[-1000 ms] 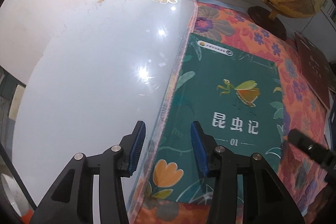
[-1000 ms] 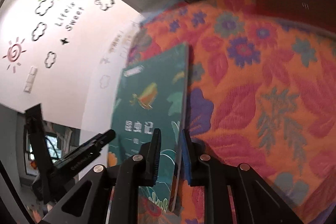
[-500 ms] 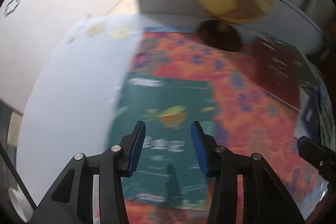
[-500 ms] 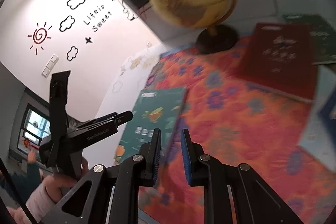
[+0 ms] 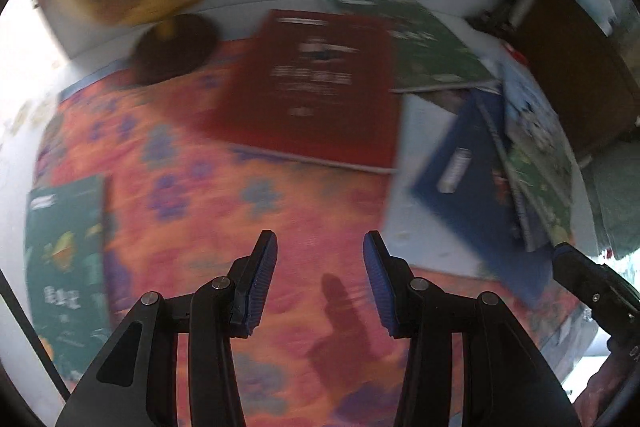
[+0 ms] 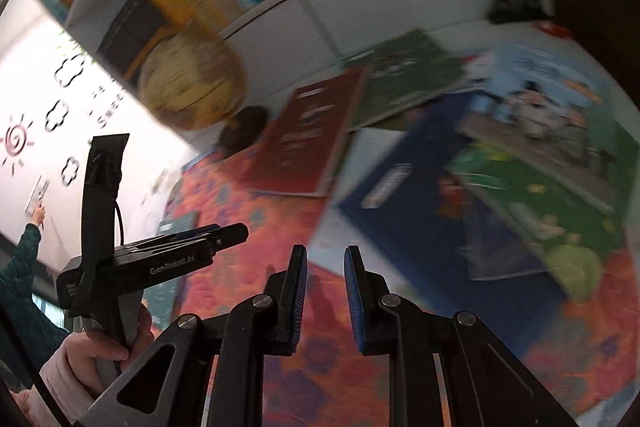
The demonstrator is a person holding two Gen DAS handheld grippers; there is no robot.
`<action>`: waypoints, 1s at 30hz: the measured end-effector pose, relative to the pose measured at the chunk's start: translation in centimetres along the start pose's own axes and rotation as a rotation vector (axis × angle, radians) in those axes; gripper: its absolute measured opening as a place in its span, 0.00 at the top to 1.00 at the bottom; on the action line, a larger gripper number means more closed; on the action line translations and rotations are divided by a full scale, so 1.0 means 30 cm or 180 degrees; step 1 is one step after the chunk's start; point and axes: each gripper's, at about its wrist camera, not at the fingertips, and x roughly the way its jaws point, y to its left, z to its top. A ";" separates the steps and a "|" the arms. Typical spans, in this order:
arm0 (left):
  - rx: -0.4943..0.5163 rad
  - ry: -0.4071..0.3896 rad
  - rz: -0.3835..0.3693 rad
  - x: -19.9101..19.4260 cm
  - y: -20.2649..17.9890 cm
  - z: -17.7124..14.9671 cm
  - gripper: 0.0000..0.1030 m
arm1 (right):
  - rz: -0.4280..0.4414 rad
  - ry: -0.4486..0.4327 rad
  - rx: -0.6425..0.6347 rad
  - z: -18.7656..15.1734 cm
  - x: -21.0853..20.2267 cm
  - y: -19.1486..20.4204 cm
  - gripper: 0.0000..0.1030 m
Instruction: Organize books
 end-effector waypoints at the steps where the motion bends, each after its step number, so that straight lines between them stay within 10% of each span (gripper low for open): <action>1: 0.0044 0.0024 -0.0017 0.010 -0.038 0.008 0.58 | -0.0031 -0.0010 0.0041 0.002 -0.013 -0.030 0.83; 9: 0.0285 0.0265 -0.0081 0.097 -0.281 0.048 0.58 | -0.0220 -0.0121 0.0367 0.027 -0.107 -0.259 0.51; 30: 0.0324 0.0258 -0.0176 0.218 -0.482 0.235 0.58 | -0.0319 -0.0270 0.0892 0.196 -0.105 -0.639 0.50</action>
